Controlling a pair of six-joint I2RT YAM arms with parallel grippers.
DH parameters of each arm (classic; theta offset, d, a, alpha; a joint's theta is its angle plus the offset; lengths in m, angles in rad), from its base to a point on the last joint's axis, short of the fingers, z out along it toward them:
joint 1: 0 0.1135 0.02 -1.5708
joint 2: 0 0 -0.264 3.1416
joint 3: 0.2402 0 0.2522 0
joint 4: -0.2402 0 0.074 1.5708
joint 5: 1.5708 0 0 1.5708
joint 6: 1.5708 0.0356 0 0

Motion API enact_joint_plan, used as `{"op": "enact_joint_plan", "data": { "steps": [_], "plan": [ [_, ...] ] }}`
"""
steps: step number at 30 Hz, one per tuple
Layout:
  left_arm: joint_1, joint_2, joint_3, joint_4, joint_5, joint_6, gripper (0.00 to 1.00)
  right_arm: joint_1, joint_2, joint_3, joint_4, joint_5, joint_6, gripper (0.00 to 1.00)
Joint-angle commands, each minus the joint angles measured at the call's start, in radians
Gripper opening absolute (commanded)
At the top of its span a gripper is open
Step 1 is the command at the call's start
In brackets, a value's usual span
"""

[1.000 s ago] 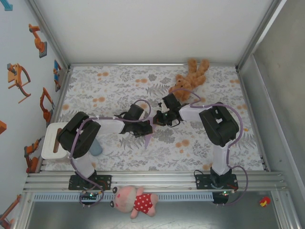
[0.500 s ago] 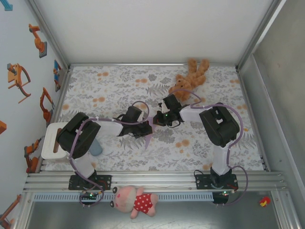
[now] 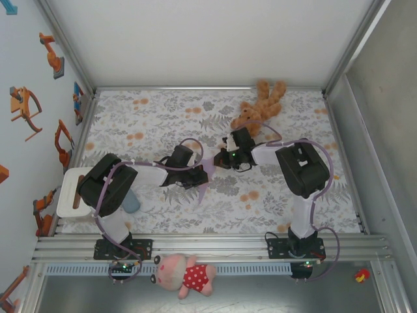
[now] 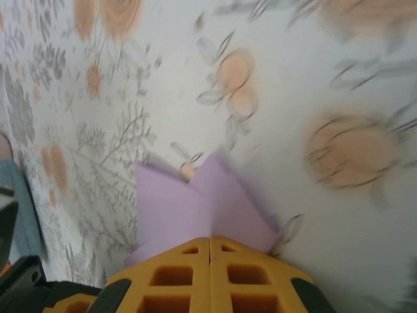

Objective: Fold a paper plane with a square sheet of paper (pick it up from the middle)
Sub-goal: Fold the wing for the fifth time at the center of the table, then turn over the paper plane at the center of the table.

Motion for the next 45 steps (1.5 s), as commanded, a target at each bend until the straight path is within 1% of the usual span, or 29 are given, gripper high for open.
{"op": "enact_joint_plan", "data": {
  "steps": [1, 5, 11, 14, 16, 18, 20, 22, 24, 27, 29, 30, 33, 36, 40, 45],
  "plan": [
    [-0.002, 0.050, -0.048, -0.147, -0.019, -0.008, 0.00, -0.081, 0.059, 0.028, -0.012, 0.133, -0.044, 0.00],
    [0.001, 0.032, -0.026, -0.155, -0.008, 0.008, 0.00, -0.086, 0.043, 0.048, -0.046, 0.148, -0.066, 0.00],
    [0.001, -0.038, 0.073, -0.220, 0.005, 0.056, 0.03, -0.084, -0.065, 0.026, -0.082, 0.160, -0.075, 0.00],
    [0.002, -0.084, 0.120, -0.263, -0.004, 0.075, 0.11, -0.076, -0.153, -0.014, -0.112, 0.180, -0.064, 0.01],
    [0.006, -0.132, 0.132, -0.290, -0.025, 0.086, 0.20, -0.055, -0.216, -0.031, -0.167, 0.212, -0.054, 0.01],
    [0.018, -0.190, 0.120, -0.307, -0.052, 0.093, 0.29, -0.017, -0.270, -0.034, -0.233, 0.262, -0.052, 0.08],
    [0.040, -0.257, 0.093, -0.326, -0.085, 0.093, 0.38, 0.033, -0.309, -0.016, -0.331, 0.347, -0.045, 0.19],
    [0.067, -0.329, 0.056, -0.345, -0.113, 0.097, 0.44, 0.087, -0.337, 0.011, -0.420, 0.436, -0.025, 0.29],
    [0.102, -0.406, 0.011, -0.378, -0.152, 0.098, 0.53, 0.147, -0.344, 0.040, -0.489, 0.512, 0.013, 0.39],
    [0.156, -0.515, -0.056, -0.431, -0.202, 0.100, 0.69, 0.238, -0.319, 0.105, -0.579, 0.605, 0.071, 0.51],
    [0.194, -0.578, -0.095, -0.472, -0.227, 0.103, 0.79, 0.298, -0.279, 0.165, -0.636, 0.665, 0.098, 0.61],
    [0.216, -0.606, -0.113, -0.494, -0.240, 0.104, 0.83, 0.327, -0.252, 0.201, -0.665, 0.694, 0.114, 0.63],
    [0.274, -0.671, -0.155, -0.544, -0.256, 0.108, 0.92, 0.395, -0.159, 0.311, -0.761, 0.777, 0.152, 0.65],
    [0.319, -0.716, -0.193, -0.568, -0.263, 0.110, 0.99, 0.441, -0.057, 0.420, -0.846, 0.842, 0.175, 0.66],
    [0.349, -0.753, -0.223, -0.589, -0.281, 0.119, 0.96, 0.473, 0.043, 0.525, -0.918, 0.895, 0.208, 0.66],
    [0.357, -0.774, -0.236, -0.616, -0.306, 0.140, 0.96, 0.486, 0.125, 0.588, -0.955, 0.902, 0.228, 0.66]
  ]
}}
